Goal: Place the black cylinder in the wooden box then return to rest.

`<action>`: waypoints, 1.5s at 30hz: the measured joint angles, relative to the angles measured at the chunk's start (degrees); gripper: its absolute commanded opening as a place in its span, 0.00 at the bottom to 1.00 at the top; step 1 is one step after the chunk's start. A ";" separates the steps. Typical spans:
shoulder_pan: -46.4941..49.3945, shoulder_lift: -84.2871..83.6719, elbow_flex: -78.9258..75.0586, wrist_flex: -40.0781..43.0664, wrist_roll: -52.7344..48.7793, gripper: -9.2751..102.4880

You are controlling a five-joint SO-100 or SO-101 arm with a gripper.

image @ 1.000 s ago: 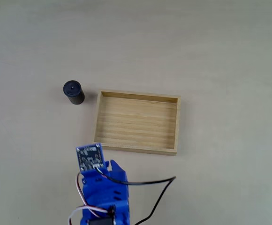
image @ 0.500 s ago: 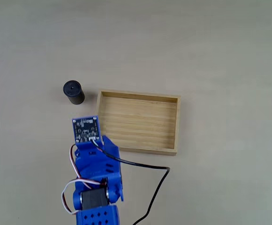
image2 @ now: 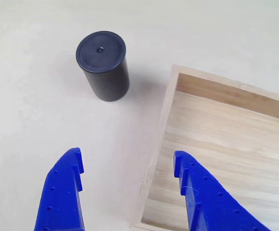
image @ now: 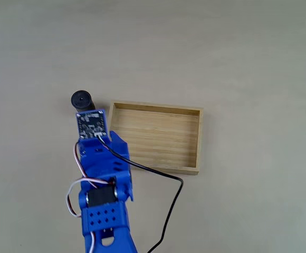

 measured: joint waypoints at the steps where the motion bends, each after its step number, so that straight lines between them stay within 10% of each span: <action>1: -0.18 1.23 -0.97 -0.18 0.00 0.33; 45: -1.23 33.05 -23.73 -10.46 1.23 0.37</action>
